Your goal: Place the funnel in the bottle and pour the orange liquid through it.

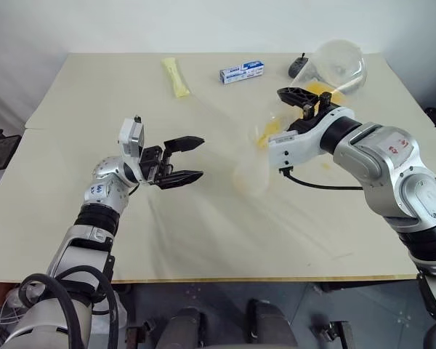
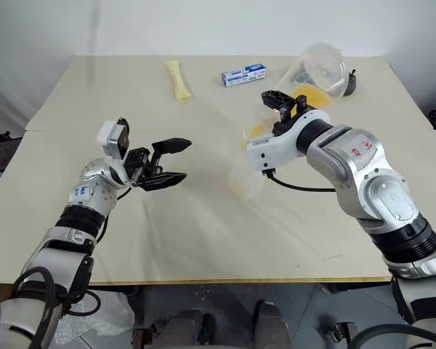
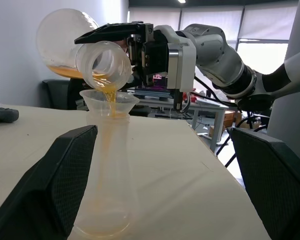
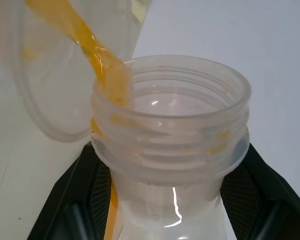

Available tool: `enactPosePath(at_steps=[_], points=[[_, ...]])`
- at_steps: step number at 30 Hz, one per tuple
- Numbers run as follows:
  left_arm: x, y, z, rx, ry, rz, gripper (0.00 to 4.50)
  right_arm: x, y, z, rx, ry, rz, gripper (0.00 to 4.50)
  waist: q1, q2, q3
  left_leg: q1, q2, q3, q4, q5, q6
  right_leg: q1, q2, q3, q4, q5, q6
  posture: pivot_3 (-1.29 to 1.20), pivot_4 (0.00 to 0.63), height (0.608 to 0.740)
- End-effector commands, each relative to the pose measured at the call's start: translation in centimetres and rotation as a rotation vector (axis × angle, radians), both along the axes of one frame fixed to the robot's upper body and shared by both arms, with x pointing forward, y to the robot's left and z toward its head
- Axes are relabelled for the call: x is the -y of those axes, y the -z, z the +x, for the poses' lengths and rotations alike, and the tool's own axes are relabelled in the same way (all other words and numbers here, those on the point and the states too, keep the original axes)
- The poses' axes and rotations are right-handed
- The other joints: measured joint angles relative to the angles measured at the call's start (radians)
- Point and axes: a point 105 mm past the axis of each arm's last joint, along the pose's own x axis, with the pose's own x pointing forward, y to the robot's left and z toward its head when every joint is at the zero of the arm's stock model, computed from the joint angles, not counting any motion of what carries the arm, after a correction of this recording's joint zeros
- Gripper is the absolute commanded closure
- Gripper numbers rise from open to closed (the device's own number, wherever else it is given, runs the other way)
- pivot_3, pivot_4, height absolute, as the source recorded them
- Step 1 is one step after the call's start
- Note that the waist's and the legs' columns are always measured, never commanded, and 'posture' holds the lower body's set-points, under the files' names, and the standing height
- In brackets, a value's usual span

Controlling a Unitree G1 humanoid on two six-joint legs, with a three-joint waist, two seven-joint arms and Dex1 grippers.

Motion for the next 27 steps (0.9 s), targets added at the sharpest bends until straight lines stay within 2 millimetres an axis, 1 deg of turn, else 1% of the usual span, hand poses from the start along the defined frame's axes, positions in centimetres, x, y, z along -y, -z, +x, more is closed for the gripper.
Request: enactPosePath(at_steps=[1, 14, 27], points=[[0.02, -0.73, -1.29, 0.071, 0.114, 0.003, 0.00, 0.60, -2.47, -0.35, 0.097, 0.008, 0.008, 1.97, 0.000, 0.000, 0.000, 0.000, 0.000, 0.000, 0.000, 0.000, 0.000, 0.000, 0.000, 0.000, 0.000, 0.000, 0.000, 0.00, 0.150, 0.740], [0.13, -0.80, -1.13, 0.070, 0.112, 0.004, 0.00, 0.91, -3.16, 0.05, 0.135, 0.009, -0.030, 1.97, 0.000, 0.000, 0.000, 0.000, 0.000, 0.000, 0.000, 0.000, 0.000, 0.000, 0.000, 0.000, 0.000, 0.000, 0.000, 0.00, 0.150, 0.740], [0.25, -0.89, -0.93, 0.069, 0.108, 0.000, 0.00, 0.62, -3.18, 0.09, 0.150, -0.009, -0.068, 1.97, 0.000, 0.000, 0.000, 0.000, 0.000, 0.000, 0.000, 0.000, 0.000, 0.000, 0.000, 0.000, 0.000, 0.000, 0.000, 0.00, 0.150, 0.740]])
